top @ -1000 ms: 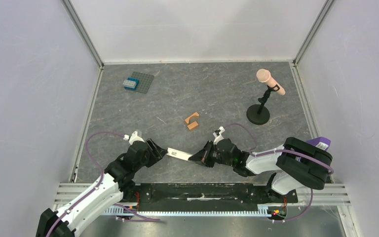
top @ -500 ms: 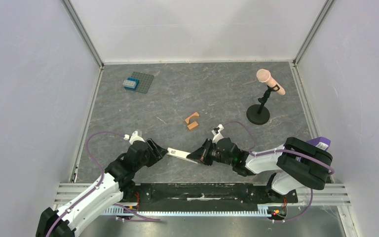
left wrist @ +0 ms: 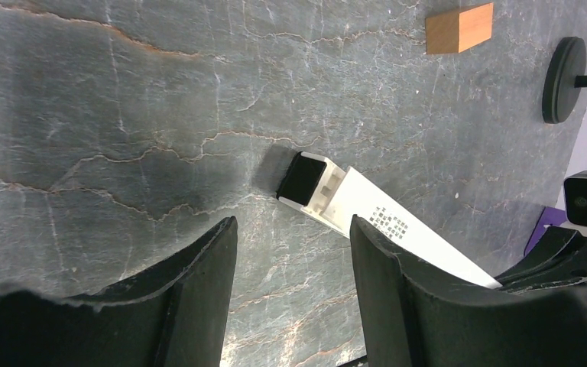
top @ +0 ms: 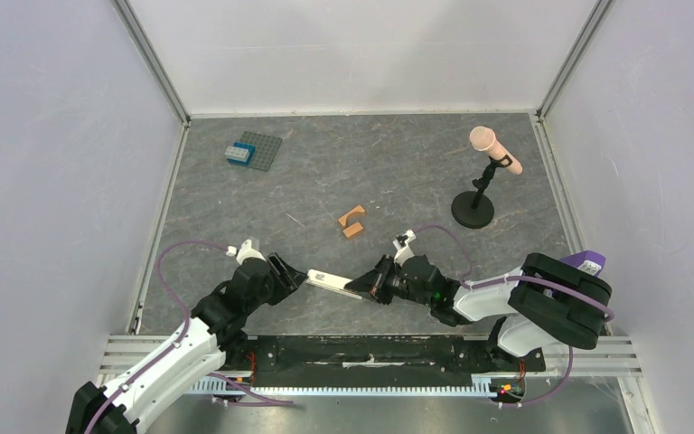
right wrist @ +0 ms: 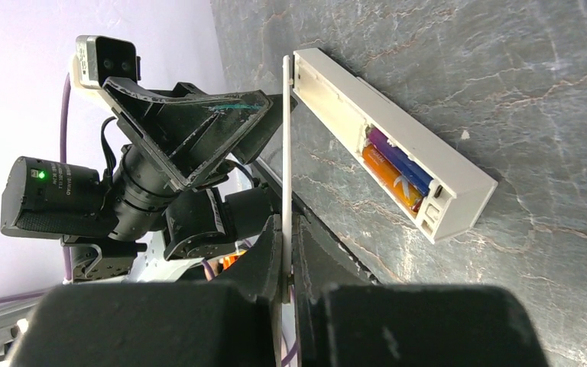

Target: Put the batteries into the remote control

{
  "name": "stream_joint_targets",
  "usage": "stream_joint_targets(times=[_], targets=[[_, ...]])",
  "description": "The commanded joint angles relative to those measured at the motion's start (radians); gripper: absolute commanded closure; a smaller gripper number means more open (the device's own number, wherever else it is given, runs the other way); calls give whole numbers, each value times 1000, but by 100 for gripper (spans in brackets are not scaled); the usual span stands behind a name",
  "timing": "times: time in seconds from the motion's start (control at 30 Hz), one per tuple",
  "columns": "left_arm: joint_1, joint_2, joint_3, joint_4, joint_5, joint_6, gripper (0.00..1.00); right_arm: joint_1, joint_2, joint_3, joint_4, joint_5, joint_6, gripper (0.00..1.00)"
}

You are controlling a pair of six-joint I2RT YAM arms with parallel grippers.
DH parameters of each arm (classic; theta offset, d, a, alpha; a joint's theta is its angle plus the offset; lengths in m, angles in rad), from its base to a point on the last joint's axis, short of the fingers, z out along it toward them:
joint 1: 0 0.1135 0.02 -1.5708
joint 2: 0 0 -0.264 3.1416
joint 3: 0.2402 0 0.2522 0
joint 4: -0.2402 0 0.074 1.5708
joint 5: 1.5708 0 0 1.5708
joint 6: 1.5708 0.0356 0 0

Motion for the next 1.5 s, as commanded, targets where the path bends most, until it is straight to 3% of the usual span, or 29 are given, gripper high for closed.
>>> stream_joint_targets(times=[0.0, 0.57, 0.9, 1.47], targets=[[-2, -4, -2, 32, -5, -41, 38, 6, 16, 2, 31, 11, 15, 100], [-1, 11, -3, 41, -4, -35, 38, 3, 62, 27, -71, -11, 35, 100], [-1, 39, -2, 61, -8, -35, 38, -12, 21, 60, -262, 0, -16, 100], [0, 77, 0, 94, 0, -33, 38, -16, 19, 35, -169, 42, -10, 100]])
